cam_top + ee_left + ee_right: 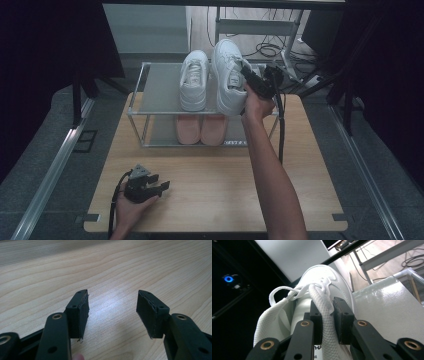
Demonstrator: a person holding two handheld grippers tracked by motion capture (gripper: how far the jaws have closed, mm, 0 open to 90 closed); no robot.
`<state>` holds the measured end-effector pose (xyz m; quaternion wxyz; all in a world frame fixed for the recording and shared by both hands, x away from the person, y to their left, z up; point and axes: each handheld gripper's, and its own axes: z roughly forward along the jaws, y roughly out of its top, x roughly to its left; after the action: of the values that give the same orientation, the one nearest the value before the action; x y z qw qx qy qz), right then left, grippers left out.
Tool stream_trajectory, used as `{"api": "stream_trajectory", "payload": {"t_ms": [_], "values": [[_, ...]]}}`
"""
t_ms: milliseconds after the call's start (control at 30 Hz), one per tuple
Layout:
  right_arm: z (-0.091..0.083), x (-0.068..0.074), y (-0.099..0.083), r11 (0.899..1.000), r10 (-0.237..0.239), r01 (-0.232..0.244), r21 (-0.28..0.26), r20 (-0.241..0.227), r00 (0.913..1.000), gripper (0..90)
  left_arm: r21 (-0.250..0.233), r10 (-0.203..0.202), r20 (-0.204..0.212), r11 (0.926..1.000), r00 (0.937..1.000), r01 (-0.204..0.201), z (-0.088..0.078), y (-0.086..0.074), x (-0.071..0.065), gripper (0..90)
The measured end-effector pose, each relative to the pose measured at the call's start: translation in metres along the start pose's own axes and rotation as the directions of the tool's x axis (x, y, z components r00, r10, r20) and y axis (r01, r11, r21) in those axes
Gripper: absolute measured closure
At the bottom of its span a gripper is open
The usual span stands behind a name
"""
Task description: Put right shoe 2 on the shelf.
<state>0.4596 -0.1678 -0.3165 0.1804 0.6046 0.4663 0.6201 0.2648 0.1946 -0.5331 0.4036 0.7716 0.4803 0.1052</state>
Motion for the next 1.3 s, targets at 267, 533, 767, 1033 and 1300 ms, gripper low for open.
{"api": "stream_trajectory", "payload": {"t_ms": [267,533,767,1033,1300], "values": [[0.025,0.000,-0.004,0.999,-0.007,0.005,0.037,0.066,0.9978,77.2,-0.001,0.000,0.000,1.0000,1.0000,0.000,-0.001,0.000,0.003,44.0],[0.042,0.003,-0.003,0.996,-0.042,0.033,0.086,0.096,0.9945,73.7,-0.002,-0.007,-0.003,1.0000,1.0000,0.007,-0.001,-0.001,0.006,44.1],[0.049,0.007,-0.003,0.989,-0.093,0.085,0.122,0.061,0.9938,66.7,0.002,-0.006,-0.002,1.0000,1.0000,0.006,-0.001,-0.001,0.006,44.1],[0.047,0.005,0.000,0.989,-0.096,0.094,0.118,0.014,0.9953,51.9,0.001,-0.007,-0.003,1.0000,1.0000,0.007,0.000,-0.001,0.005,44.0],[0.046,0.014,0.007,0.986,-0.122,0.125,0.111,-0.037,0.9919,43.8,-0.001,-0.005,-0.007,1.0000,1.0000,0.005,-0.001,-0.001,0.006,44.0]]}}
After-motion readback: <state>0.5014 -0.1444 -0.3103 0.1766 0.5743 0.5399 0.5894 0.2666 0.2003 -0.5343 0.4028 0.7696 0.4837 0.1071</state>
